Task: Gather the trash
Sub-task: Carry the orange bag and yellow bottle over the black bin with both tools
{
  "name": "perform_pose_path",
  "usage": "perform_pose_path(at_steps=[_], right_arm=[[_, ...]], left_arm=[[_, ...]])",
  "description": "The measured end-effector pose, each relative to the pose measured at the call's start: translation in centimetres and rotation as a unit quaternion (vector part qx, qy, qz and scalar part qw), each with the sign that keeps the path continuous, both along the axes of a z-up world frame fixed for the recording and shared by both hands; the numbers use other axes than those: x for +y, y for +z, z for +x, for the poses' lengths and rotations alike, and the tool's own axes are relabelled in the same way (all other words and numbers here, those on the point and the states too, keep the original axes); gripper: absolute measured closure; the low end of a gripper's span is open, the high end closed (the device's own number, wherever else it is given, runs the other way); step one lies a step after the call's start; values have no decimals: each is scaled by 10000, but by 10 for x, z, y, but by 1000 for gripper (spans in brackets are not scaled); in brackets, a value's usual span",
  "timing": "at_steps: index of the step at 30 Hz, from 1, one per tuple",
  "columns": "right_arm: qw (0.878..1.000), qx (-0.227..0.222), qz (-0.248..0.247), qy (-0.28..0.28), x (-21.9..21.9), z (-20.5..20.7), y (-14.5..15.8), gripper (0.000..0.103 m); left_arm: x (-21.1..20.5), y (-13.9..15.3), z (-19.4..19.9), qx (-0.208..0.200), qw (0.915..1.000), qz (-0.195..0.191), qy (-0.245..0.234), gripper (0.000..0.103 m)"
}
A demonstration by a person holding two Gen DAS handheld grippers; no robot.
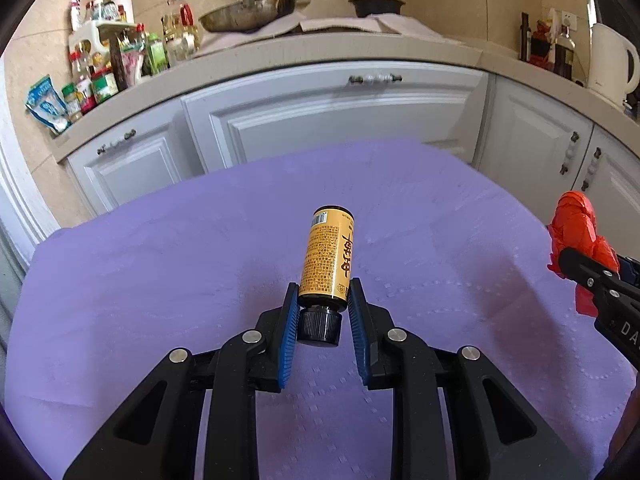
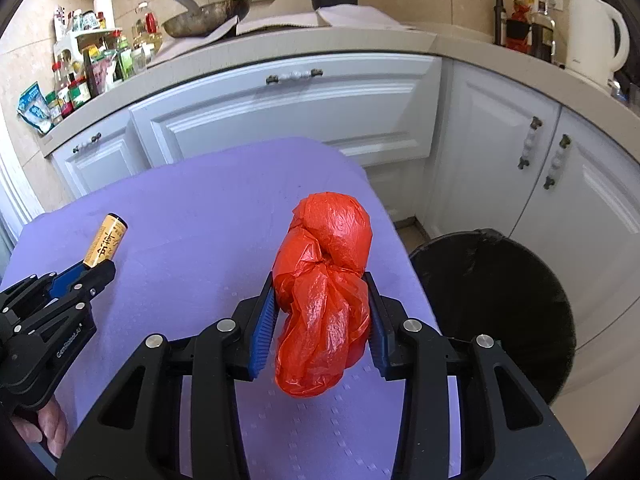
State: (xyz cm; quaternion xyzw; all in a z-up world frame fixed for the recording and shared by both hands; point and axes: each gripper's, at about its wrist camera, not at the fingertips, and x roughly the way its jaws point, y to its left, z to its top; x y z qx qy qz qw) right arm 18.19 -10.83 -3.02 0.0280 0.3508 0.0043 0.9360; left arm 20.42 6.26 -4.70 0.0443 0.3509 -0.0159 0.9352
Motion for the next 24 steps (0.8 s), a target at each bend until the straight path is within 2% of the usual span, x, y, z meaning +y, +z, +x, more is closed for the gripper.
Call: perform_pose_path(at_steps=[10,24], right_arm=[[9988,-338,-96,-333,-22,-36,23,64],[9895,-590,-247,-1296,-106,-76,35,64]], left_arm=[[-20,29,-30,-373,9988,-160,-260,78],[-102,46,-57,-665,9912,-375,-1085,78]])
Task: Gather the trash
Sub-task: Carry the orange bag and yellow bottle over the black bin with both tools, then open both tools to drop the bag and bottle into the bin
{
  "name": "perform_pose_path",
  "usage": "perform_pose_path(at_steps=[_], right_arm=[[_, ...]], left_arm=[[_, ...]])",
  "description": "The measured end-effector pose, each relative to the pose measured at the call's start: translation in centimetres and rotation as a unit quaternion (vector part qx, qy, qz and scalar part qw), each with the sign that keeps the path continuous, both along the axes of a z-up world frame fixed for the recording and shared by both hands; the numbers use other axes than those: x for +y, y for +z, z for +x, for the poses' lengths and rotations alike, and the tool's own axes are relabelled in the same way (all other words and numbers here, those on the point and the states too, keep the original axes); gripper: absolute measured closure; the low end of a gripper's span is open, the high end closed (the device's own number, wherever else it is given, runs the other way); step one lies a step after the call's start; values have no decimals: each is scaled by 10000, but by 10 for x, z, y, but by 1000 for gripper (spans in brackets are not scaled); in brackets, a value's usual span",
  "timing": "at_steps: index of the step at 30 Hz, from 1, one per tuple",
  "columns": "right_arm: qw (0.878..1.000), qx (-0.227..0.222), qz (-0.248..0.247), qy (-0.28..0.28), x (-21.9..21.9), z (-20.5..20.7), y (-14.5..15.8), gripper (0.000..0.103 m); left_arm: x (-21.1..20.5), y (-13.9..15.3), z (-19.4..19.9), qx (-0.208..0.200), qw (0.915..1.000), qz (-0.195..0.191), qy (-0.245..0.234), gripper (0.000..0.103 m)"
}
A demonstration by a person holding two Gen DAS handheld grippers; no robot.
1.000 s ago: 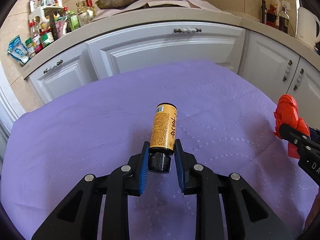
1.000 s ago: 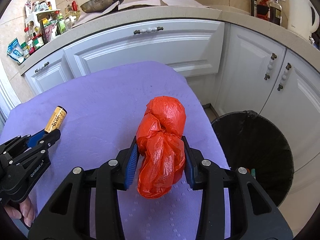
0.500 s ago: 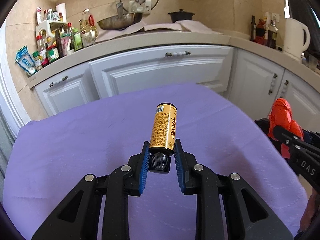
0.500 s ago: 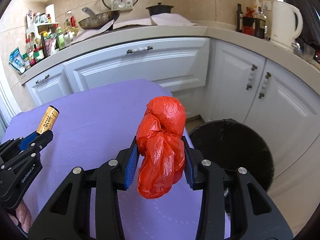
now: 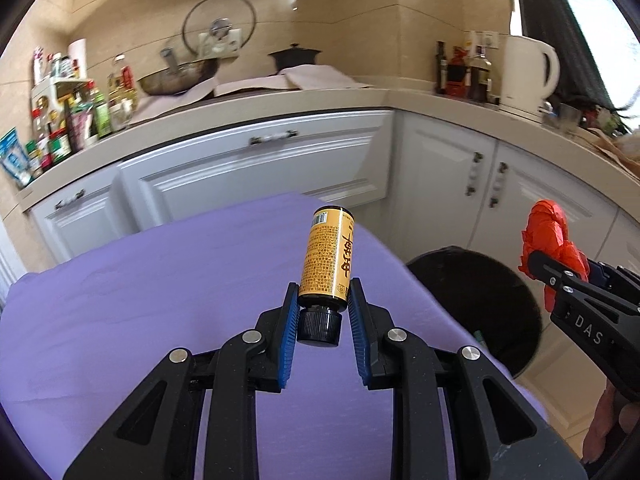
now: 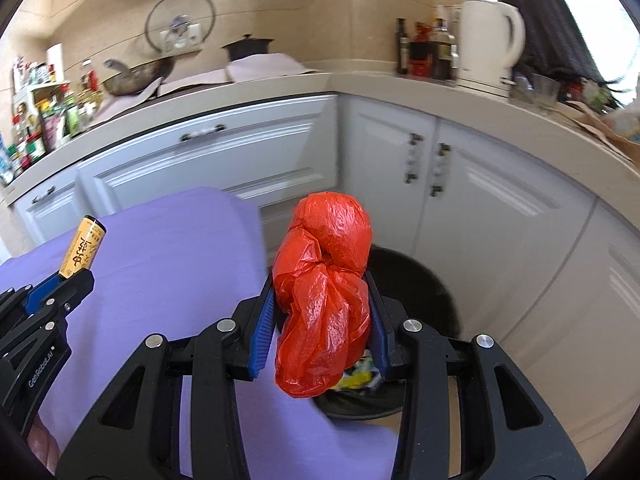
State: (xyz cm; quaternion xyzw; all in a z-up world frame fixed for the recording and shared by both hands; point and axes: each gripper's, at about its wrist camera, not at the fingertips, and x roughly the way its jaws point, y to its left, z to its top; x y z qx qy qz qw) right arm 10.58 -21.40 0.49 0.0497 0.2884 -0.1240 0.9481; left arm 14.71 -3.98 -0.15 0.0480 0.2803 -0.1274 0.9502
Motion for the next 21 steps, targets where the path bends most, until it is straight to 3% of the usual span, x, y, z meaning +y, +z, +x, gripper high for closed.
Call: perform_pose_path(at_steps=[8,21], right_arm=[[9995,-21,-11,-303,-35,-1,-7,64],[9984,-12,48,-567,-72,15,-23,64]], left_arm=[[-46,-3,2,-29,9995,26,-308,77],[-94,-15,24,29,9991,76,-425,77]])
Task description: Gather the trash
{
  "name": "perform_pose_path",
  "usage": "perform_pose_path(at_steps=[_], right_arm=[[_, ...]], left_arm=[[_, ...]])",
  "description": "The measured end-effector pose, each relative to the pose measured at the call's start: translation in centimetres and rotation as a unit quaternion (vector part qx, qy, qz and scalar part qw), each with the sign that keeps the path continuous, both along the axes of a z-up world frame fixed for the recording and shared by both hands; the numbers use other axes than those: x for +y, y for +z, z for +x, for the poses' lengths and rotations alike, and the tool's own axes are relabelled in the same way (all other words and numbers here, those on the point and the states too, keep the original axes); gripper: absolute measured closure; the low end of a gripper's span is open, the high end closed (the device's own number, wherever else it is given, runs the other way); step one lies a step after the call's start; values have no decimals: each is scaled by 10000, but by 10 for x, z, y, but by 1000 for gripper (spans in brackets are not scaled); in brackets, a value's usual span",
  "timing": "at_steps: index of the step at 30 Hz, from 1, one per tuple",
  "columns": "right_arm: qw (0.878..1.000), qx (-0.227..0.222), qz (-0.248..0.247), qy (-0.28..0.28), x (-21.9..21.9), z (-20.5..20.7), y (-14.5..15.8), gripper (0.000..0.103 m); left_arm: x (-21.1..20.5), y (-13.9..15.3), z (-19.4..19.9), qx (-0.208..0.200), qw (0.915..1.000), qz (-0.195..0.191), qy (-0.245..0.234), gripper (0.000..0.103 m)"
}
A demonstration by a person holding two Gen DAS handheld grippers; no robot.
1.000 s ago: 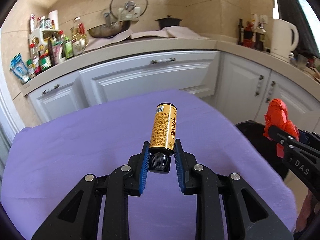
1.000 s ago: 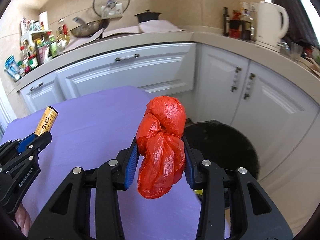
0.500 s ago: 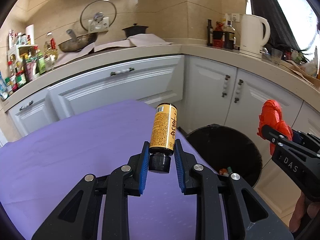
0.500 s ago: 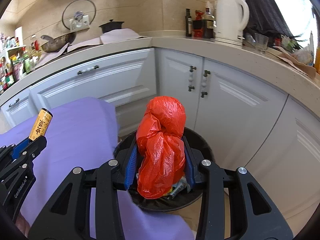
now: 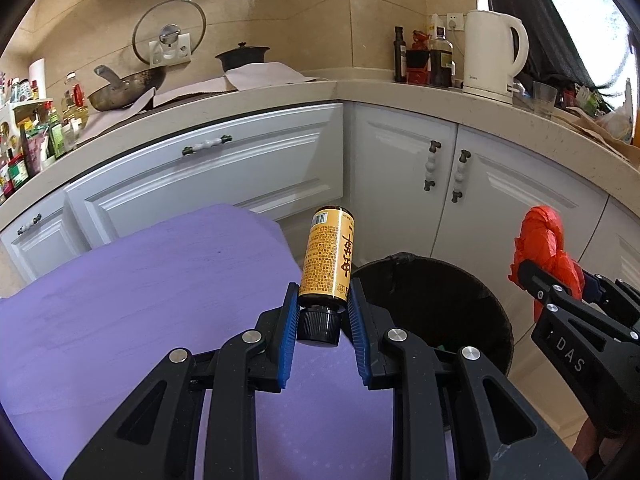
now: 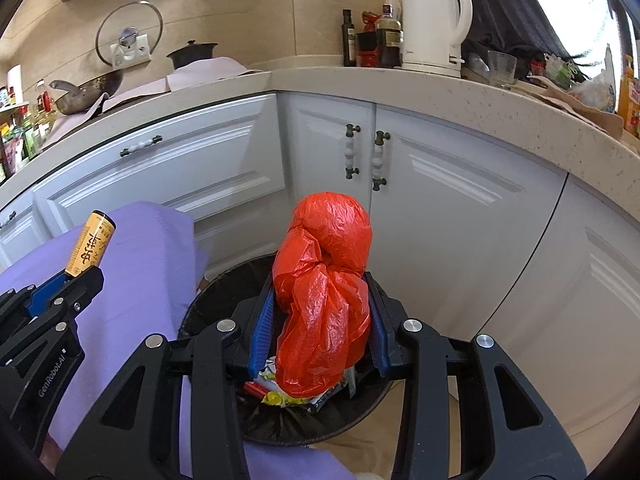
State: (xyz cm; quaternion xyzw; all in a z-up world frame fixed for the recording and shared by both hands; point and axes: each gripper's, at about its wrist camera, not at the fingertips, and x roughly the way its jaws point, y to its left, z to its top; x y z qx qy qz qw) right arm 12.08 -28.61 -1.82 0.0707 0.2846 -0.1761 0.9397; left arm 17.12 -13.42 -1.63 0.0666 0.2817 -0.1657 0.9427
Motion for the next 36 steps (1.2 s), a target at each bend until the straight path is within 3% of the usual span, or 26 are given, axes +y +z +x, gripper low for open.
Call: perform_pose_path(at_steps=[5,11,15,22,27,36], right_arm=[[10000,8,27,-88,-10,10,-7,64],[9996,157,116,-196,-22,24,-24,55],[9994,188,149,-231,-25,25,-29,53],[9994,183,105,-288,-24,20,-25,52],[9994,165,79,-292,-19,10,-21,45],[9994,153,17,-307,2,-19,-10,38]], left_arm=[[-15,-5,11,-28,10000,20,-38,77],[-29,-16,27,-18,10000,81,-10,77],[-37,-22,31,29,9999,151,-76,65],[-40,-24,30,90,9997,170,-139,52],[-32,-21,20,66,9997,200,-101,39],[-2,-10,-8,-6,9997,223,35,28]])
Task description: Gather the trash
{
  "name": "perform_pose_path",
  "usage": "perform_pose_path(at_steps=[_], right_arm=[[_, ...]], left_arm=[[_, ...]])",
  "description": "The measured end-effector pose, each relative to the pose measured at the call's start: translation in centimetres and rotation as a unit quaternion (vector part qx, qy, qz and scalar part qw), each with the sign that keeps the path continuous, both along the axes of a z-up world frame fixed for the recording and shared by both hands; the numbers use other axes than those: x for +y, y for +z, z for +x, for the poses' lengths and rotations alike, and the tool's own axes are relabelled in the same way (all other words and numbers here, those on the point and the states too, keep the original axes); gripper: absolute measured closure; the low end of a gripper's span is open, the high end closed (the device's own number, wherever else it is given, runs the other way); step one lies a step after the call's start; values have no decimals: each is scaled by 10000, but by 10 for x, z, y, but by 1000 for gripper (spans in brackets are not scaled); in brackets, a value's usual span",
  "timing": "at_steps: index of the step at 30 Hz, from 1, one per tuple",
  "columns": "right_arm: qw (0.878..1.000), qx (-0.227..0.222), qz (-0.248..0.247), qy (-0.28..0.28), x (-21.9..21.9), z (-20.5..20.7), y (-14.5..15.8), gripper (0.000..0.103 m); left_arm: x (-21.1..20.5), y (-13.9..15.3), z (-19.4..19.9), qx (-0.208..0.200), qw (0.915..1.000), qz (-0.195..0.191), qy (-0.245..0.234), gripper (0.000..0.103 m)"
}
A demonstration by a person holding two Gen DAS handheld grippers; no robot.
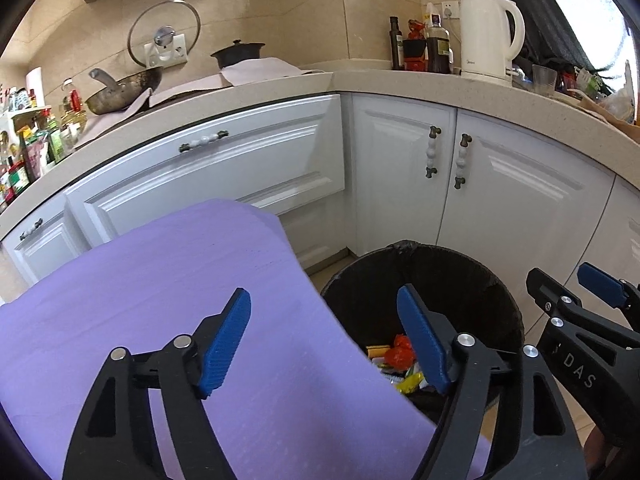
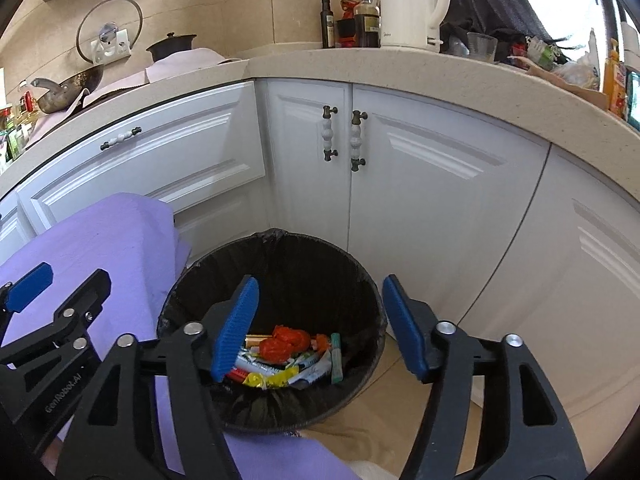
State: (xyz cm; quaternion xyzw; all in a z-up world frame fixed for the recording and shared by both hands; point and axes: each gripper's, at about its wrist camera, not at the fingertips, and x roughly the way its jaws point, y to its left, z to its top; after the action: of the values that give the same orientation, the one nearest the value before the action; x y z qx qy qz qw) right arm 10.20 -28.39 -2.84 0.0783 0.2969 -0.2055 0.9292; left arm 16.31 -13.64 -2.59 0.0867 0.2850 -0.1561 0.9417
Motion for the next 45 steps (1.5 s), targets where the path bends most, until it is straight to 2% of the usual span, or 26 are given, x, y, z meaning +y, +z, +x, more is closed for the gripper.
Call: perform_pose_path(at_steps=[14,26,45], right_arm=[[9991,-345,-231,8,35,-63,35,37],[9980,-503,-382,48,53,-96,51,36],[9969,-643,-450,81,63,-113,60,36]], left_arm=[[46,27,-53,-159,9996,-138,172,21],[68,47,-93,-325,9987,-358,172,19],[81,52,-108,-361,9979,-502,193,19]])
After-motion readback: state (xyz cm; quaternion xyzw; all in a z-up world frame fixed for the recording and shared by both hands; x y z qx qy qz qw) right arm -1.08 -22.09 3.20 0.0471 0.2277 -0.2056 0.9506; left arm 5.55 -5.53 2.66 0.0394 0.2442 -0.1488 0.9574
